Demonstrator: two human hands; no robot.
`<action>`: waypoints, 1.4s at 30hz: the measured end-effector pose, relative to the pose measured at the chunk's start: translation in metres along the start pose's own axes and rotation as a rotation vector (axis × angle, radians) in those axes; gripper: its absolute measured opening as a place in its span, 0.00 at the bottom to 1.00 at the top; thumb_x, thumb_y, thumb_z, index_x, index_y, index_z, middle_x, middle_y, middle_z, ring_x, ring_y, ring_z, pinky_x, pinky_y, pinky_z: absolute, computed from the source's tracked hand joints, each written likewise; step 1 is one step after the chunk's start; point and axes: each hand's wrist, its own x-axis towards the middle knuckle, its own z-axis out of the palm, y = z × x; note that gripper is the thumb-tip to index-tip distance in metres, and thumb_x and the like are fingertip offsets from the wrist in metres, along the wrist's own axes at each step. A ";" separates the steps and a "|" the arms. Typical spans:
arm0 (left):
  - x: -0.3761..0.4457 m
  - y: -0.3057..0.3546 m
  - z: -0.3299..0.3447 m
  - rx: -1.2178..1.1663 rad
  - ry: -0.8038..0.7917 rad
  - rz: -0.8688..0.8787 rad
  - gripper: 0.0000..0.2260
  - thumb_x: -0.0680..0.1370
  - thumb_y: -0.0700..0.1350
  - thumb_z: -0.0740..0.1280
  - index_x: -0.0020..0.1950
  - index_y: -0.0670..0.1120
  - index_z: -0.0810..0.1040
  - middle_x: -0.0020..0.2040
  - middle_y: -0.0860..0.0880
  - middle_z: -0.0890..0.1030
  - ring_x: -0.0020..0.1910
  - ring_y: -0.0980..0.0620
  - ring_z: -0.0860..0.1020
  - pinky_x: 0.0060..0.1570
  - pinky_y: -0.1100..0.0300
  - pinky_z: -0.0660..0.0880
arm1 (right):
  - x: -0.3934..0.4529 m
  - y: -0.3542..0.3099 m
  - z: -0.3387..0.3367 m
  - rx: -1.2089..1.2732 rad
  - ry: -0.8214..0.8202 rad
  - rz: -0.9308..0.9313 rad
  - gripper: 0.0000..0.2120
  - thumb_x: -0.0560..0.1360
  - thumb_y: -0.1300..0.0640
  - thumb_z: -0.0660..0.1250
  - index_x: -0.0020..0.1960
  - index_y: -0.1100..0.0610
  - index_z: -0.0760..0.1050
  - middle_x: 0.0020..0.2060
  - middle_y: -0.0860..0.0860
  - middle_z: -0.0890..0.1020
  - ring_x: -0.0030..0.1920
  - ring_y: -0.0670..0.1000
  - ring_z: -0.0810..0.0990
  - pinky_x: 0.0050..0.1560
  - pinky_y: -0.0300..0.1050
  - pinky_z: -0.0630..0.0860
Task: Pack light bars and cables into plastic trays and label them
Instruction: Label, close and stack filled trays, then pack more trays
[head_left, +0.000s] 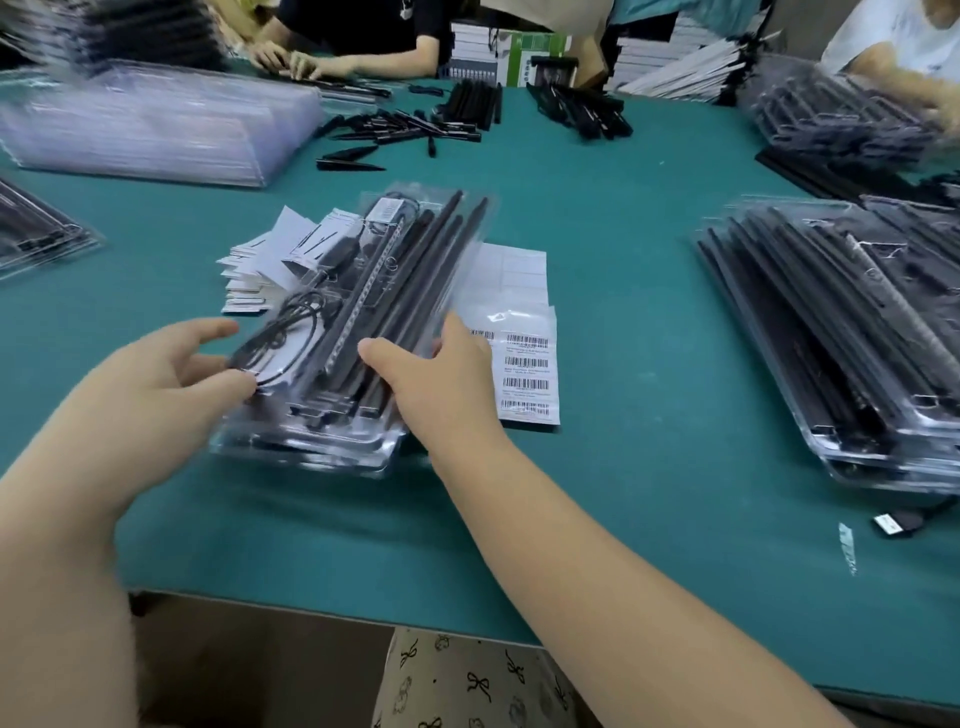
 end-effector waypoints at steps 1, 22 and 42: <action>-0.003 0.003 0.003 0.005 -0.002 0.018 0.19 0.57 0.64 0.63 0.48 0.77 0.73 0.42 0.65 0.82 0.44 0.57 0.80 0.45 0.54 0.75 | 0.000 0.001 -0.002 -0.030 -0.008 0.002 0.27 0.70 0.47 0.69 0.65 0.52 0.65 0.58 0.47 0.66 0.50 0.48 0.68 0.49 0.42 0.66; -0.030 0.016 0.018 0.090 0.208 -0.050 0.28 0.62 0.62 0.56 0.60 0.61 0.76 0.48 0.61 0.79 0.52 0.51 0.75 0.53 0.52 0.71 | 0.000 -0.001 -0.013 -0.162 -0.062 -0.025 0.28 0.78 0.42 0.55 0.74 0.54 0.57 0.61 0.45 0.60 0.54 0.42 0.68 0.53 0.36 0.59; -0.083 0.183 0.159 -0.108 -0.348 0.323 0.06 0.74 0.51 0.63 0.49 0.57 0.76 0.43 0.62 0.79 0.43 0.64 0.77 0.44 0.67 0.73 | -0.086 0.007 -0.168 -0.610 0.231 -0.448 0.13 0.72 0.52 0.62 0.53 0.55 0.78 0.45 0.46 0.79 0.48 0.46 0.75 0.51 0.39 0.70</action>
